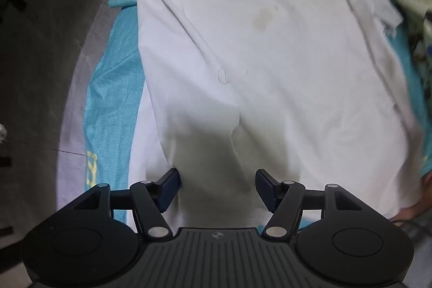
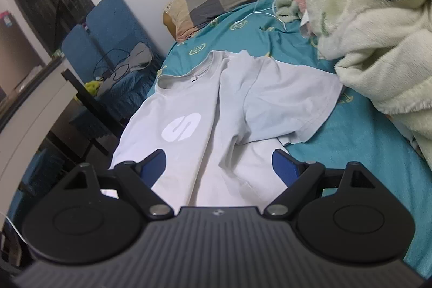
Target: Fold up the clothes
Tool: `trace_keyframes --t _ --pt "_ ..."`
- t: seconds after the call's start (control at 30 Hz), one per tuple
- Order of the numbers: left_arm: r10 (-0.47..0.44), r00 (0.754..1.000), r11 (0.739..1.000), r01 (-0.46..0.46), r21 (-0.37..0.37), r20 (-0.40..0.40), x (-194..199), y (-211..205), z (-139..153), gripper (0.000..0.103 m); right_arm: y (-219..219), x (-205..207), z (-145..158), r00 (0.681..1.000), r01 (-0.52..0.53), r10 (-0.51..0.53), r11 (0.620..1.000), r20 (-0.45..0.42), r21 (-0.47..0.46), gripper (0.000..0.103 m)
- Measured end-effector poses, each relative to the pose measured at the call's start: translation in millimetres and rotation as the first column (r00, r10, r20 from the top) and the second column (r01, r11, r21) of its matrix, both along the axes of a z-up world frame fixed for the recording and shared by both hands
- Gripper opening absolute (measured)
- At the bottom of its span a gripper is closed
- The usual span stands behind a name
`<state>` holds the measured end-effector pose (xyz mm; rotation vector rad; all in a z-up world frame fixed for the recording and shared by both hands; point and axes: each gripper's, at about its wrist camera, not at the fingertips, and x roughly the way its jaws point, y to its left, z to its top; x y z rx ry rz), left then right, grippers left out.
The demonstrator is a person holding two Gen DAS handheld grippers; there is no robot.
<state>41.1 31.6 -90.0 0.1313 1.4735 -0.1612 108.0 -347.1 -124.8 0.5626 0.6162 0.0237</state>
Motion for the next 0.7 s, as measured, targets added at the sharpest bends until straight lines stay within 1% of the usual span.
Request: trace_keyframes --t 0.03,0.07,0.1,0.17,0.23,0.3,0.37,0.4,0.5,0.53,0.6,0.63,0.67,0.7 --pt "-0.009 1.0 1.0 0.009 0.018 -0.01 0 -1 -3 0.059 -2 0 0 1.0 0.004 -0.004 1.0 0.0 0.008 0.087" --pt "-0.019 1.0 0.999 0.02 0.034 -0.022 0 -1 -5 0.051 -3 0 -1 1.0 0.007 -0.007 1.0 0.0 0.012 0.087" --pt "-0.042 0.998 0.998 0.044 0.053 -0.038 -1 -1 -7 0.032 -4 -1 -1 1.0 0.008 -0.008 1.0 0.001 0.015 0.087" --pt "-0.048 0.997 0.993 0.055 0.108 -0.066 1 4 -7 0.007 -6 -1 -2 1.0 0.009 -0.009 1.0 -0.002 0.022 0.087" --pt "-0.054 0.996 0.99 0.063 0.124 -0.075 3 12 2 0.006 -7 0 -2 1.0 0.009 -0.009 1.0 -0.004 0.03 0.087" --pt "-0.059 0.995 0.991 0.068 0.119 -0.083 4 21 16 0.005 -8 -1 -1 1.0 0.013 -0.013 0.999 0.0 0.036 0.087" --pt "-0.06 0.993 0.99 0.073 0.121 -0.102 4 31 29 0.005 -10 -2 0 1.0 0.021 -0.021 0.999 0.002 0.045 0.087" --pt "-0.062 0.992 0.988 0.077 0.134 -0.114 4 36 33 0.005 -12 -2 1 1.0 0.026 -0.026 0.998 0.002 0.051 0.087" --pt "-0.018 0.988 0.981 0.046 0.186 -0.152 8 56 35 0.005 -18 -2 2 0.999 0.042 -0.043 0.997 0.003 0.07 0.087" --pt "0.022 0.985 0.981 0.012 0.194 -0.173 12 61 33 0.005 -20 -2 3 0.999 0.048 -0.048 0.996 0.002 0.072 0.087" --pt "0.038 0.981 0.982 -0.001 0.19 -0.19 12 61 34 0.006 -26 -3 6 0.998 0.058 -0.058 0.996 0.002 0.072 0.087" --pt "0.032 0.981 0.981 0.005 0.192 -0.19 11 59 37 0.006 -30 -4 8 0.998 0.065 -0.065 0.995 0.004 0.073 0.087" --pt "0.025 0.983 0.98 0.012 0.197 -0.183 11 53 41 0.009 -36 -6 11 0.997 0.072 -0.073 0.995 0.006 0.075 0.087" --pt "0.017 0.985 0.98 0.018 0.2 -0.174 9 47 46 0.015 -42 -7 13 0.997 0.077 -0.078 0.994 0.008 0.077 0.087"
